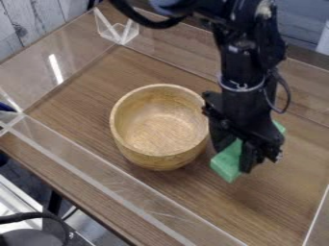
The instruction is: Put the green block in the brown bowl
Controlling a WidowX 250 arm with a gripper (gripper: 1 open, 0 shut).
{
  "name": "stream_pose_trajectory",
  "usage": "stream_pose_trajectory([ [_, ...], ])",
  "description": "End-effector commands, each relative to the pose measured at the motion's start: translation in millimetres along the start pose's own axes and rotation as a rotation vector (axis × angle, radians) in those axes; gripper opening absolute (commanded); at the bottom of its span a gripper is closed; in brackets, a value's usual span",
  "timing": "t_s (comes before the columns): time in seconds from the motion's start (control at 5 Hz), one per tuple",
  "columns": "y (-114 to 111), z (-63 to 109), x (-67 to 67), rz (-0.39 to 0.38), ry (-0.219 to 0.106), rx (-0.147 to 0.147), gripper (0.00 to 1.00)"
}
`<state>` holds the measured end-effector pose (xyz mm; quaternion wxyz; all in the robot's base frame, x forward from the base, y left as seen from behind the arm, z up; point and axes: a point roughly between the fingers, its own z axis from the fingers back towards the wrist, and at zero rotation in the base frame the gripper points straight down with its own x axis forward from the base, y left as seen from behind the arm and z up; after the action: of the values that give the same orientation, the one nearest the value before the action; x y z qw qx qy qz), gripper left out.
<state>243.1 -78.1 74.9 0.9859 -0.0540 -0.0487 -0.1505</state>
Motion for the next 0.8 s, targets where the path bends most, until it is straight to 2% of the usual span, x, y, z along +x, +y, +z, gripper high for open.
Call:
stream_pose_trajectory([
  [0.0, 8.2, 28.7, 13.0, 0.014, -0.088, 0.023, 0.0],
  [0.2, 20.8, 37.9, 10.8, 0.046, -0.092, 0.048, 0.0],
  [0.4, 44.0, 39.4, 7.0, 0.091, -0.08, 0.069, 0.0],
  [0.6, 71.2, 37.9, -3.1, 0.13, -0.059, 0.087, 0.0],
])
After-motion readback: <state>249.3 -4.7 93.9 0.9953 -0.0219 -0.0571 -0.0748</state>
